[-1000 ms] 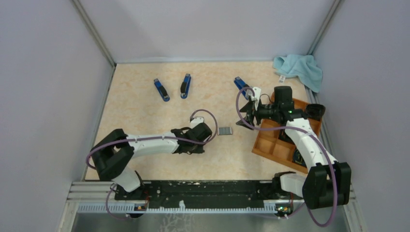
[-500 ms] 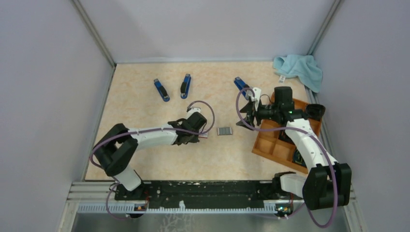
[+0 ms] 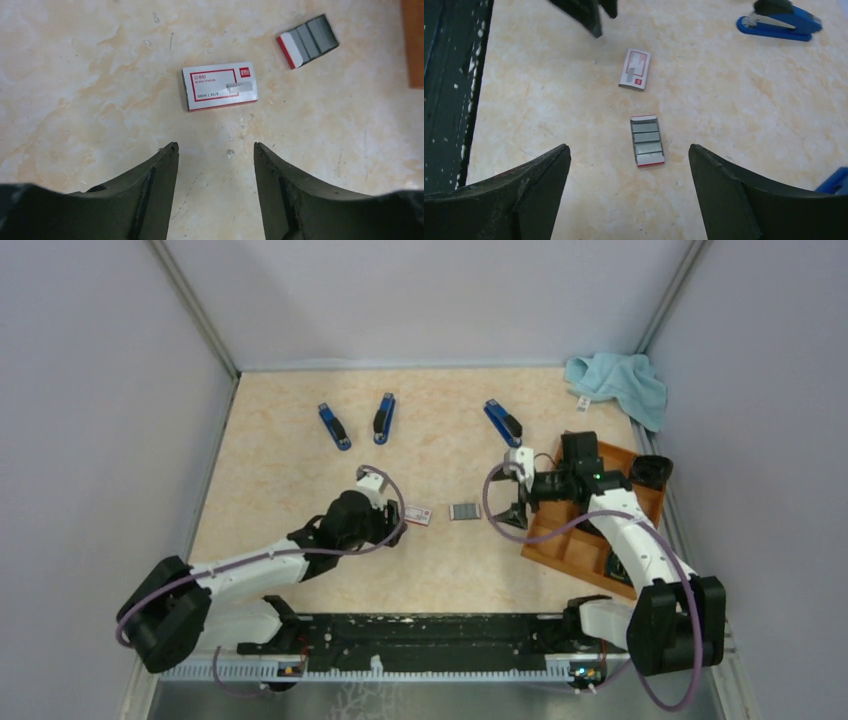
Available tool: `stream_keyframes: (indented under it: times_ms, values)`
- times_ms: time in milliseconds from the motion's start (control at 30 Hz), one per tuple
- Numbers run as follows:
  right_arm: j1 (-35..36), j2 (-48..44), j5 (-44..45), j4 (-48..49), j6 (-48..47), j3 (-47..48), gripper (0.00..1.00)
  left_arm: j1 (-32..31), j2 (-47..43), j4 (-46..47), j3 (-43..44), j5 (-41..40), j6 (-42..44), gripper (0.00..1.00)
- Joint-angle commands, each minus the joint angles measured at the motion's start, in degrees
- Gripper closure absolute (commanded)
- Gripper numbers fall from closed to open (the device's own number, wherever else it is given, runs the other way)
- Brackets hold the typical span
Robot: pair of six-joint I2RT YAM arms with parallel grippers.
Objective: Unload the staples from the stapler
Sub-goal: Close the staple box at the center of the board.
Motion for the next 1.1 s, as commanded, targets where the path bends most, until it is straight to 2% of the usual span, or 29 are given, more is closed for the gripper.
stream_keyframes:
  times_ms: [0, 33, 167, 267, 400, 500, 633, 767, 900, 1067]
  values:
    - [2.9, -0.6, -4.4, -15.3, -37.4, -3.9, 0.06, 4.9, -5.9, 15.4, -5.7, 9.8, -0.2, 0.32]
    - [3.8, 0.0, -3.1, -16.3, -40.8, -4.1, 0.04, 6.9, -6.1, 17.3, -6.2, 12.8, -1.1, 0.31]
    - [8.2, 6.0, 4.6, -17.0, -41.0, 0.2, 0.04, 12.5, -2.5, 23.1, -6.3, 21.5, -4.7, 0.32]
    - [10.0, 12.3, 8.3, -13.0, -34.5, 4.4, 0.09, 13.5, 0.2, 25.7, -6.0, 23.2, -4.7, 0.39]
    - [13.0, 16.8, 15.2, -1.5, -21.4, 4.3, 0.12, 13.5, 1.5, 27.4, -7.0, 22.3, -5.1, 0.44]
    - [14.5, 19.4, 19.2, 4.7, -15.8, 3.8, 0.12, 13.6, 2.1, 28.2, -8.4, 20.0, -5.7, 0.47]
    - [14.6, 24.1, 22.1, 5.5, -12.1, 6.5, 0.14, 13.6, 3.2, 27.9, -8.2, 18.0, -6.3, 0.48]
    - [15.3, 27.0, 26.1, 6.7, -10.4, 7.8, 0.15, 13.6, 5.2, 24.2, -6.4, 16.4, -8.6, 0.55]
    - [16.3, 30.2, 28.6, 7.2, -9.5, 8.5, 0.16, 13.6, 7.2, 22.5, -6.0, 15.8, -10.7, 0.57]
    - [16.8, 32.9, 29.4, 5.8, -9.1, 10.7, 0.24, 13.6, 8.3, 21.3, -5.9, 15.8, -12.1, 0.57]
